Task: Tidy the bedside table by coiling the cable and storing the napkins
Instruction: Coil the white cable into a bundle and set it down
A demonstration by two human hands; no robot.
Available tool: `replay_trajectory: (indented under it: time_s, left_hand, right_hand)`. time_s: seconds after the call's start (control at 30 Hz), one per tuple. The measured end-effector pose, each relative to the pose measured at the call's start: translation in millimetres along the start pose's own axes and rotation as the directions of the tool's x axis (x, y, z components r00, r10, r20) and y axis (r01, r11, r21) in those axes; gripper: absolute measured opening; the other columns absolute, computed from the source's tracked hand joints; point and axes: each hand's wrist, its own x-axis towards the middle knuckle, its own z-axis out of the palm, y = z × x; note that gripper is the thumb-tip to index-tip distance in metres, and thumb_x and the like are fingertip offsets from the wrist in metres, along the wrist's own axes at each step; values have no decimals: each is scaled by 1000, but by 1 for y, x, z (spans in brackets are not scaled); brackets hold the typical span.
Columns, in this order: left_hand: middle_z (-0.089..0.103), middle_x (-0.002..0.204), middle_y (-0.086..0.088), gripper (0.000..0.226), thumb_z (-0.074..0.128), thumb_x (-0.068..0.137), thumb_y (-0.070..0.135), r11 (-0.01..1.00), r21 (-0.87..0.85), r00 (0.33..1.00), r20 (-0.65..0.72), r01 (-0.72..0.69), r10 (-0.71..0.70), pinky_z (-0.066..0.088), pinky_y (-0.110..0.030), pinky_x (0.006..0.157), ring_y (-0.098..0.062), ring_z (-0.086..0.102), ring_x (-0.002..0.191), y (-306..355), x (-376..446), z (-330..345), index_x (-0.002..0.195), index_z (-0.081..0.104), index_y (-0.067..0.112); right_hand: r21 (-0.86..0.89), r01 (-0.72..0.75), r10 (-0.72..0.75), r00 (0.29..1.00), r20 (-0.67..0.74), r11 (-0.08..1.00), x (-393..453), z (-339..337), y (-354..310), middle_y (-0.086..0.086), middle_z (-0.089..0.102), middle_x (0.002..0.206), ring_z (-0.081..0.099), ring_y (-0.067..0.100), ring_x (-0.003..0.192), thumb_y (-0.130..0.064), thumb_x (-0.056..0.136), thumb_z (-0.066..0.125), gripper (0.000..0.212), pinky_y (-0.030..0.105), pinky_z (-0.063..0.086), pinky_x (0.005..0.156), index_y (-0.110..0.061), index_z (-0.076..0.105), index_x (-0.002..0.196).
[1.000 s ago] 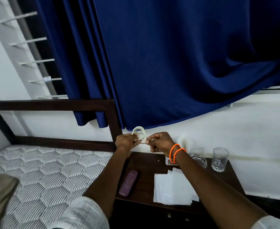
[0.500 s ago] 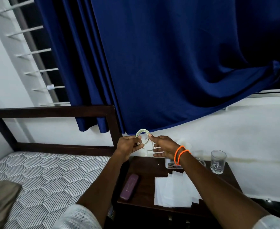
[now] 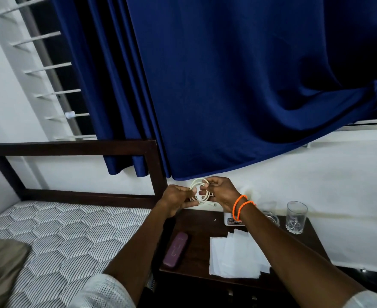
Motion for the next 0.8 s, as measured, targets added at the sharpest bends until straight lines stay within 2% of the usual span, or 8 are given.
replay_trajectory:
  time_s: [0.13,0.2,0.27,0.37,0.5,0.63,0.73,0.8]
  left_hand:
    - [75,105,-25,21,71,92,14,998,-63,994,107,31,-24,63,-31,70,-31,76,94,-1,-4,-3,90,78,-6]
    - [75,109,-24,25,69,92,17,995,-81,986,163,54,-40,63,-32,72,-33,75,100,0,-6,-4,99,76,-5]
    - [74,112,-25,27,68,93,20,994,-86,979,197,64,-46,63,-33,71,-34,75,101,1,-9,-5,105,75,-4]
    - [74,108,-24,28,70,88,20,996,-84,984,179,35,-19,63,-38,71,-37,75,98,2,-10,-5,102,76,-4]
    - [75,95,-19,21,65,95,12,991,-131,992,122,3,13,64,-40,70,-37,75,92,5,-8,-4,100,77,-4]
    - [75,84,-14,18,65,95,11,990,-128,998,34,-56,61,64,-37,66,-32,77,81,7,-7,-1,94,76,-3]
    - [74,82,-13,17,64,96,9,985,-148,996,0,-86,87,63,-34,64,-28,77,78,10,-9,-1,96,74,-5]
    - [75,84,-13,17,65,96,11,982,-169,996,-18,-88,86,63,-31,63,-27,77,79,13,-10,-2,96,75,-3]
  right_hand:
    - [3,20,-20,999,34,1000,-2,-3,-3,19,72,96,70,21,76,6,94,59,23,34,58,68,4,67,116]
    - [-31,33,-31,997,69,999,-2,-4,-5,15,72,90,69,17,71,6,96,56,24,30,58,65,6,67,117]
    - [-96,59,-48,992,115,994,-4,-4,-7,17,72,95,68,21,77,4,98,53,24,29,58,69,7,67,118]
    - [-200,74,-45,988,149,977,-5,-1,-9,22,68,103,63,29,89,-4,103,48,26,36,54,78,5,66,120]
    - [-365,71,-20,990,141,928,-5,5,-11,13,61,100,60,27,88,-16,105,47,29,38,58,70,-4,66,124]
    - [-269,80,-69,996,50,960,-5,7,-10,15,61,92,64,31,82,-15,102,56,26,50,62,77,0,70,118]
    - [-100,60,-55,997,56,993,-9,7,-9,20,61,93,63,32,83,-13,99,61,24,44,63,71,3,69,115]
    - [-12,51,-50,997,67,999,-11,7,-10,21,64,96,65,30,85,-11,97,64,20,38,62,66,-1,71,112]
